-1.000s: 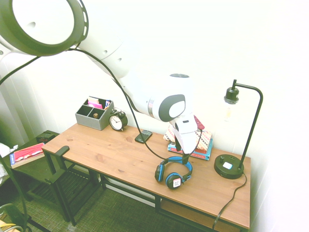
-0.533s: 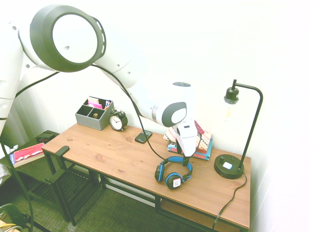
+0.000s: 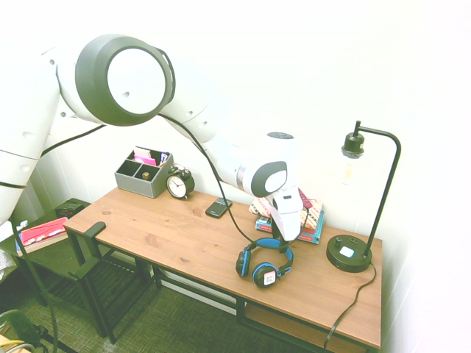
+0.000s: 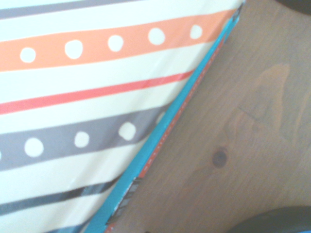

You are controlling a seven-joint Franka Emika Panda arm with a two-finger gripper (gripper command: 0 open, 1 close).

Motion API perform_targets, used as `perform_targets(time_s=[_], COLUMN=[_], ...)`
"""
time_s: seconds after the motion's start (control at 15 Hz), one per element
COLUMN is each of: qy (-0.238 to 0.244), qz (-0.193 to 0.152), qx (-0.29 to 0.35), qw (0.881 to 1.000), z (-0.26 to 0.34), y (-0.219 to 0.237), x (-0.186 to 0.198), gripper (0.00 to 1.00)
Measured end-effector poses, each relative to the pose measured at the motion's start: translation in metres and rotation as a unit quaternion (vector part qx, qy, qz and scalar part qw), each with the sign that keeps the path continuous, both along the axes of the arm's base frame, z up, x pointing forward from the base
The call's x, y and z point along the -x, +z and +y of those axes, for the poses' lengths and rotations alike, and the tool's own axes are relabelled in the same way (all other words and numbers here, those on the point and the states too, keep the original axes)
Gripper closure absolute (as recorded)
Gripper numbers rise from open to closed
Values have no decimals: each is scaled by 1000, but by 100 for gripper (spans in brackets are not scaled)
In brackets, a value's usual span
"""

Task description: Hang the headphone

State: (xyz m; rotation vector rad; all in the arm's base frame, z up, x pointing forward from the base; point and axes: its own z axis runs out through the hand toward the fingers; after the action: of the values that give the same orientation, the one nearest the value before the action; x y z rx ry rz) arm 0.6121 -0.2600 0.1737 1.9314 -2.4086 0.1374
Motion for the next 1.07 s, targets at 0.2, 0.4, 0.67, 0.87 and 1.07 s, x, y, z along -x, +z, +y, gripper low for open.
perform_targets(time_s=[0.2, 0.4, 0.67, 0.87, 1.07], qy=[4, 5, 3, -1, -4], qz=[3, 7, 9, 9, 3], qx=[0, -2, 0, 3, 0], qw=[1000, 1000, 1000, 1000, 1000], z=[3, 5, 2, -4, -1], y=[-2, -5, -5, -3, 14], x=[-4, -5, -4, -1, 8], gripper=[100, 100, 100, 100, 100])
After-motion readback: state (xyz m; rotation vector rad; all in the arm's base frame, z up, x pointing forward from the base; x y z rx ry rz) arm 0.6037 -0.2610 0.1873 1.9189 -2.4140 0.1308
